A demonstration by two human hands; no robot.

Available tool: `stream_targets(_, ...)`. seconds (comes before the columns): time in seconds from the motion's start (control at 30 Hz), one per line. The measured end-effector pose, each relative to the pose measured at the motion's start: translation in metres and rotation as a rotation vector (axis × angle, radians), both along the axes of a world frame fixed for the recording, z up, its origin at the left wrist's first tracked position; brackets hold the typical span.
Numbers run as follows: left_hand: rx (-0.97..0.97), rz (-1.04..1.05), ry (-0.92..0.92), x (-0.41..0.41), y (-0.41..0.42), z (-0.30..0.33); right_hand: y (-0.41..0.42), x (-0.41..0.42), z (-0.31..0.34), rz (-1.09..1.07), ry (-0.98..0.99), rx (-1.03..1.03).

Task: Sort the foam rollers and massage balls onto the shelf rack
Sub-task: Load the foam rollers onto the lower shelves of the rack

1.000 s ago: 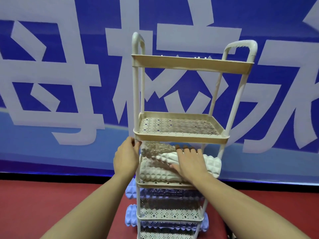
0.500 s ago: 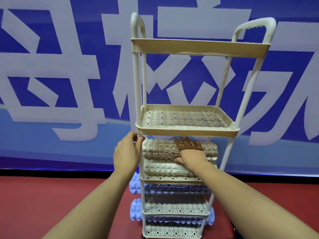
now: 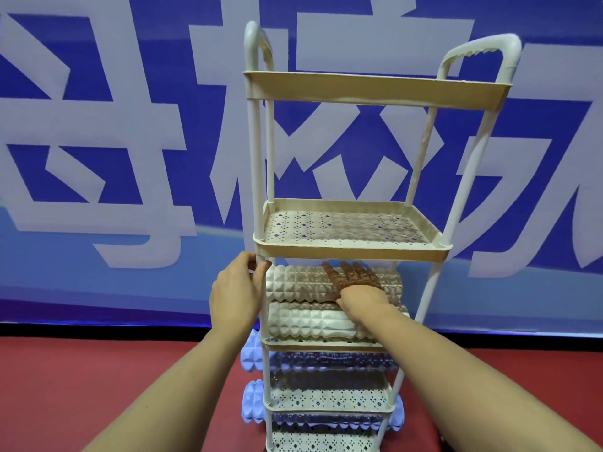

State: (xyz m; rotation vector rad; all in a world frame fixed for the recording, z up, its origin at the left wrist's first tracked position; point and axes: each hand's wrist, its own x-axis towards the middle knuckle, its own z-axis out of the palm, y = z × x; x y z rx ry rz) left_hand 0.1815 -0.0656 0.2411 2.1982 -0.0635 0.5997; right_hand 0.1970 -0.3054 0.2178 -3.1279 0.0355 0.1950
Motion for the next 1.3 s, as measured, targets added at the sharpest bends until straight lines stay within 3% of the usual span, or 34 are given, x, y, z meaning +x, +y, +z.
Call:
stream_targets(0.3,0.009,0.013,0.002,0.002,0.0,-0.001,0.013,-0.022,0.017,-0.064,0.075,0.045)
stream_targets(0.53,0.032,-0.01,0.056,-0.002,0.001,0.001,0.011,-0.062,0.008,0.105,-0.263,-0.043)
stream_targets(0.77,-0.057,-0.055,0.197,-0.04,-0.007,-0.019,-0.03,-0.126,0.0,0.214,-0.338,-0.024)
stream_targets(0.97,0.073,-0.216,0.243,-0.105,-0.059,-0.055,-0.088,-0.197,-0.027,0.039,-0.317,0.026)
stream_targets(1.3,0.168,-0.636,0.39,-0.218,-0.215,-0.138,-0.192,-0.358,-0.119,-0.344,-0.181,0.135)
